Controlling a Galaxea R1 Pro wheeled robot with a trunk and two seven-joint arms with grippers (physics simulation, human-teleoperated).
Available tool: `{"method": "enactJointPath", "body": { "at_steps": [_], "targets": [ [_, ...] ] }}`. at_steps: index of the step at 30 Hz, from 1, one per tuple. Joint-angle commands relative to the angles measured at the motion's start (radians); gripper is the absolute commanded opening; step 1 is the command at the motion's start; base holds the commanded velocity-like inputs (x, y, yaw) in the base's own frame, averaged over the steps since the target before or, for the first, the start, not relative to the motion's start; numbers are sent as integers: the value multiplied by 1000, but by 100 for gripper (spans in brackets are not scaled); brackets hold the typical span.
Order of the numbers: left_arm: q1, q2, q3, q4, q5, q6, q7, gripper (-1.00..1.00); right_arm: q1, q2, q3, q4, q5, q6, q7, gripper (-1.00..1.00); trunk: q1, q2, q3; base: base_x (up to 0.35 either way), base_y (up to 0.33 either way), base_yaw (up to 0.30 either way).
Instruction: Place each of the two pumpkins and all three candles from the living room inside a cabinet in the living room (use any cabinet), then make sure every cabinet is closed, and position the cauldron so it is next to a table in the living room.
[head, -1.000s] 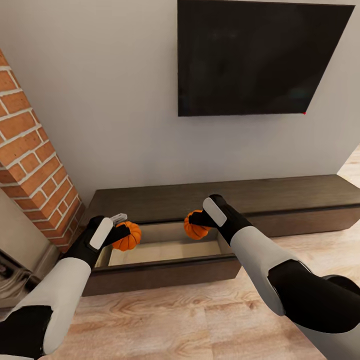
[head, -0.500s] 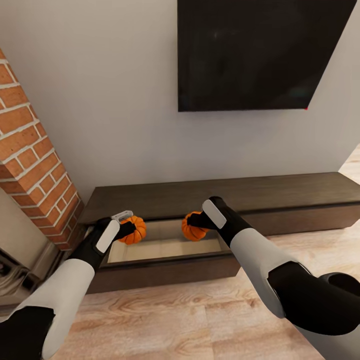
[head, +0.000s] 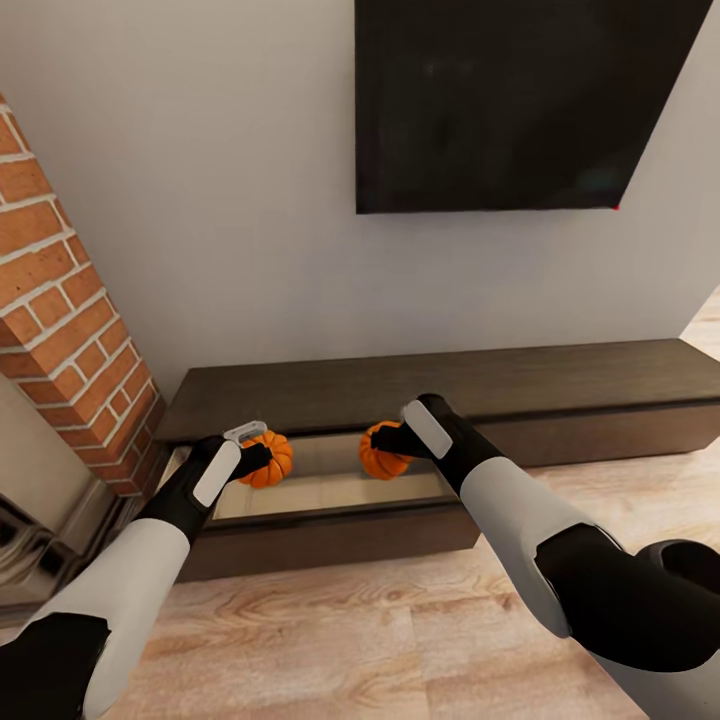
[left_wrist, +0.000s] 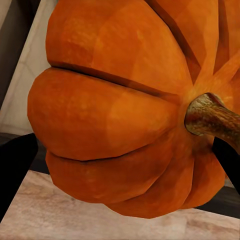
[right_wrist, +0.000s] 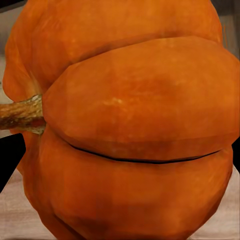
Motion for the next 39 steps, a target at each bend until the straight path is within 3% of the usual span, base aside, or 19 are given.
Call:
{"method": "enactJointPath", "body": {
  "at_steps": [1,15,39],
  "targets": [
    [0,2,-6,-2,10,1,9,-100,-1,0,4,-1,-7,0,2,-100,4,-8,-4,0,0,0],
    [2,2,-7,-2,17,-37,10,-100,-1,0,5,-1,-4,-1,32,-100,57,-106,-48,0,0,0],
    [3,-10,-7,-1,10,-40,11,-100,-1,0,5,-1,-4,-2,32,-100,57,-106,-48,95,10,0]
  ]
}}
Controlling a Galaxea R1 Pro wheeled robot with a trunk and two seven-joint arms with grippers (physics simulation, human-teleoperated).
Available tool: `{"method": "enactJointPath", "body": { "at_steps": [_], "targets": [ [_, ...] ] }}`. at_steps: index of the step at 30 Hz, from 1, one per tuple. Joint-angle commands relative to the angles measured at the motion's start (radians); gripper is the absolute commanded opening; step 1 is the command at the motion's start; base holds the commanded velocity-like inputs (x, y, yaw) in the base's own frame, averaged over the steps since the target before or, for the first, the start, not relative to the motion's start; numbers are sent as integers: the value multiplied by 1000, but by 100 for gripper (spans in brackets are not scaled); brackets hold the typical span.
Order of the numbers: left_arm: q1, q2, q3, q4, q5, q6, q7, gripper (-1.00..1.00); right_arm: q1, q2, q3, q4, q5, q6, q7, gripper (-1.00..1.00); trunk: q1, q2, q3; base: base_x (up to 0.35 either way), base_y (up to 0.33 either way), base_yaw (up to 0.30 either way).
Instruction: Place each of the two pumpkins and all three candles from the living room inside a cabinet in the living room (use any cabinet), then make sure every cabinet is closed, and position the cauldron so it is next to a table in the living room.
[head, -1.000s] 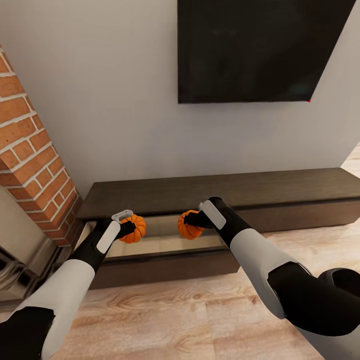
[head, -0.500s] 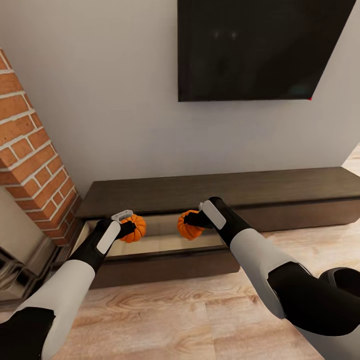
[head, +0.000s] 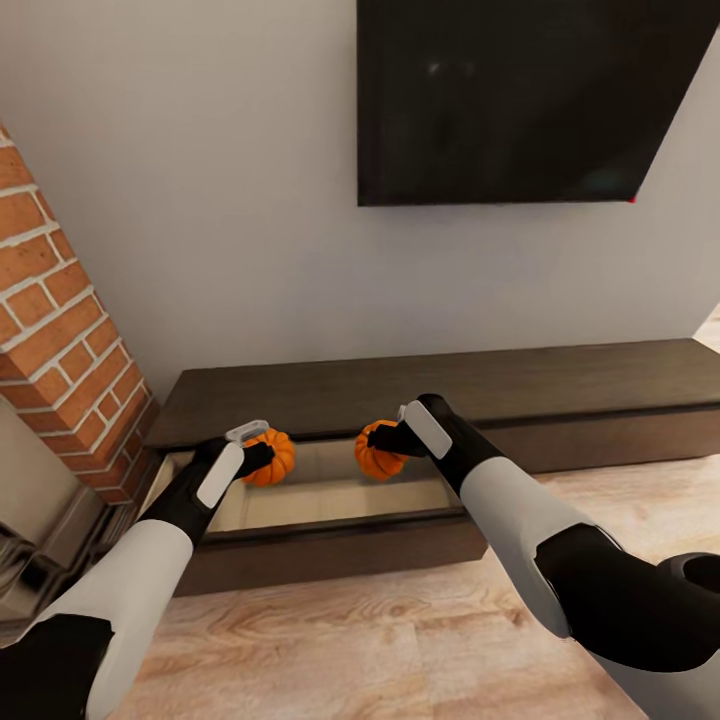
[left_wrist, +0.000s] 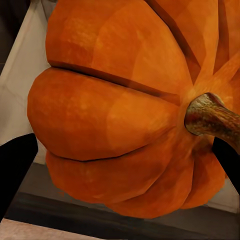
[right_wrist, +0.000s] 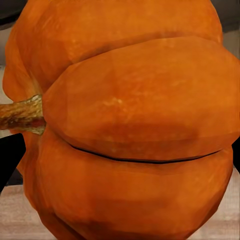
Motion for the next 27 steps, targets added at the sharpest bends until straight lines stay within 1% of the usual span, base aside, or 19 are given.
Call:
{"method": "enactJointPath", "body": {
  "at_steps": [1,9,27],
  "targets": [
    [0,-1,-6,-1,8,1,10,-100,-1,0,3,-1,-10,1,-9,-100,0,0,-1,134,24,0],
    [2,-8,-7,-1,8,2,10,-100,-1,0,3,-1,-10,1,-8,-100,0,0,-1,28,5,0],
    [2,-8,-6,3,9,5,18,-100,0,0,3,-1,-9,0,-9,-100,69,-126,-57,0,0,0]
  ]
}}
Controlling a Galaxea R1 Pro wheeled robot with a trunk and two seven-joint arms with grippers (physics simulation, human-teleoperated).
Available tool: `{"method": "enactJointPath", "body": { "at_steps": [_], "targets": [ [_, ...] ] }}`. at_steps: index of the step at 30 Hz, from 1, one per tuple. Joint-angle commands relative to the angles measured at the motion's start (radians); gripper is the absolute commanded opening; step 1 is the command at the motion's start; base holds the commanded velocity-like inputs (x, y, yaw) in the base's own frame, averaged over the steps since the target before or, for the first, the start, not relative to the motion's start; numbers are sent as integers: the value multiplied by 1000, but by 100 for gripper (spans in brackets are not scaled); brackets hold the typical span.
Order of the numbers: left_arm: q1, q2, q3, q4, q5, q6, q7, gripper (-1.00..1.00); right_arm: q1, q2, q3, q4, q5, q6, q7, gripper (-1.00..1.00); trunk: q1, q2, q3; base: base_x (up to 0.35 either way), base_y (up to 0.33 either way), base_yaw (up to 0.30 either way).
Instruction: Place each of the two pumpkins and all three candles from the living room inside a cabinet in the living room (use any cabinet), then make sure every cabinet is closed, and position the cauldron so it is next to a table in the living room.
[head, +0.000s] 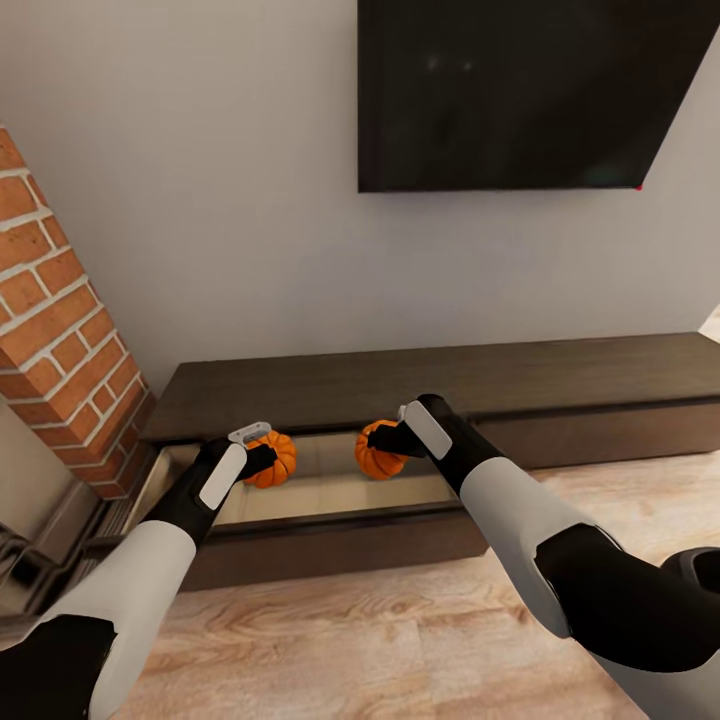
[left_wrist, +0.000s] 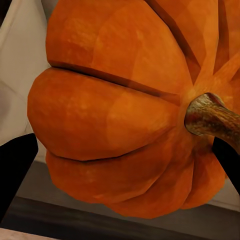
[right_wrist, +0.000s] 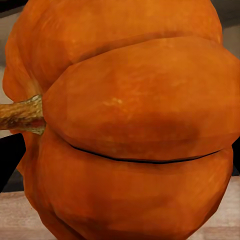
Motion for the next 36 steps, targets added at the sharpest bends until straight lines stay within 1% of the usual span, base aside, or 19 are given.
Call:
{"method": "enactJointPath", "body": {
  "at_steps": [1,4,8,11,14,31,36],
  "targets": [
    [0,1,-6,-2,10,1,10,-100,-1,0,3,-1,-8,0,-8,-100,4,-8,-4,0,0,0],
    [0,1,-6,-1,10,0,12,-100,4,0,3,-1,-7,-6,-8,-100,15,-29,-13,0,0,0],
    [-1,1,-6,8,10,-1,13,-100,6,0,6,-1,-8,-35,-7,-100,31,-57,-26,0,0,0],
    [-1,1,-6,11,10,-1,13,-100,6,0,28,-1,-7,-43,-7,-100,42,-78,-35,0,0,0],
    [-1,1,-7,12,10,-1,13,-100,6,0,40,-2,-7,-44,-7,-100,54,-99,-45,0,0,0],
    [0,1,-7,13,7,-1,10,-100,6,0,44,-2,-7,-49,-7,-100,119,-218,-98,0,0,0],
    [0,1,-7,13,8,-2,7,-100,6,0,44,-2,-7,-49,-7,-100,119,-218,-98,0,0,0]
  ]
}}
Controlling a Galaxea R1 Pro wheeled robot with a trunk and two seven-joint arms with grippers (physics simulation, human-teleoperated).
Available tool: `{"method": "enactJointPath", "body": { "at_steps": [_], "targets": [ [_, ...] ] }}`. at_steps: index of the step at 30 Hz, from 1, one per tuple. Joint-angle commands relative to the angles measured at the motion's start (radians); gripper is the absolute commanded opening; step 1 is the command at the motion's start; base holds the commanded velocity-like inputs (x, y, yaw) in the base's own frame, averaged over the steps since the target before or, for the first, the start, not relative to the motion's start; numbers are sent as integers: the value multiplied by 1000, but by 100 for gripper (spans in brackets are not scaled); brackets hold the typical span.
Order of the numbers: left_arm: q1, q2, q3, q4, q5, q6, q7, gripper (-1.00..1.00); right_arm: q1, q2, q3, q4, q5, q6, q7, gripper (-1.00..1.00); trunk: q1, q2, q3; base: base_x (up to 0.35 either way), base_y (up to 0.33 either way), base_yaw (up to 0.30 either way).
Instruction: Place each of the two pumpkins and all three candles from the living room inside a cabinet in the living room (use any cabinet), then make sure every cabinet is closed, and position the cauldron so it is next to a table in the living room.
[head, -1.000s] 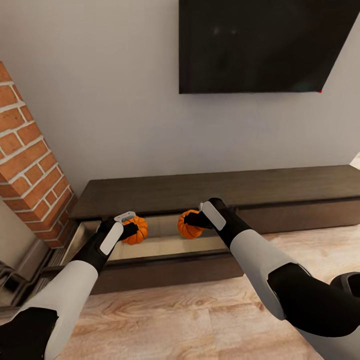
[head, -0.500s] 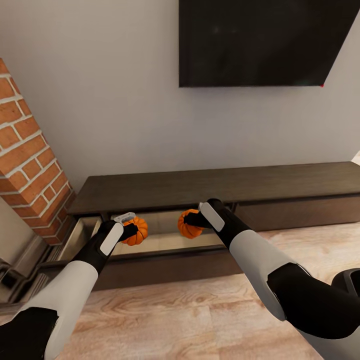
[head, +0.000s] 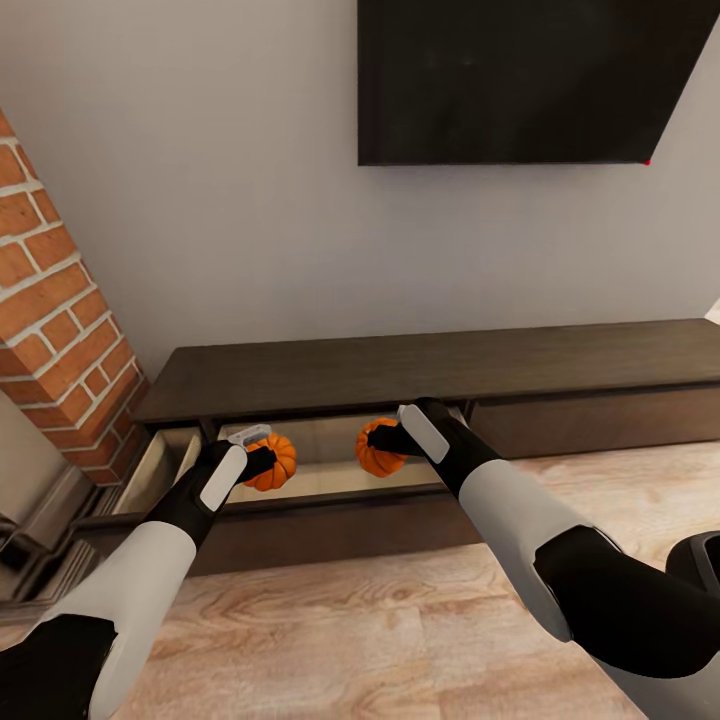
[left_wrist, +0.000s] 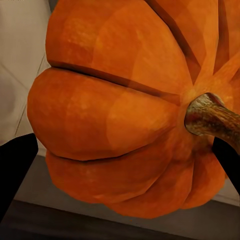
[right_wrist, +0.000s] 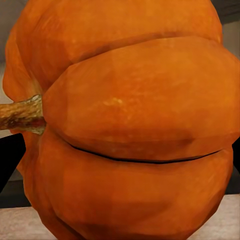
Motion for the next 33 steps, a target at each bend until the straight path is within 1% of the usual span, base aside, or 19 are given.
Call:
{"method": "enactJointPath", "body": {
  "at_steps": [1,10,15,21,33],
  "targets": [
    [0,1,-6,-2,10,2,9,-100,-1,0,3,-1,-11,1,-10,-100,0,0,-1,0,0,0],
    [0,1,-5,-2,9,3,13,-100,-1,0,3,-1,-11,1,-10,-100,0,0,-1,84,17,0],
    [-1,1,-6,-2,10,3,10,-100,-1,0,3,-1,-11,1,-10,-100,0,0,-1,181,23,0],
    [-3,1,-6,-2,10,1,6,-100,-1,0,3,-1,-11,1,-9,-100,0,0,-1,32,4,0],
    [-3,1,-6,-2,10,3,6,-100,-1,0,3,-1,-12,1,-10,-100,46,-84,-38,1,0,0]
  ]
}}
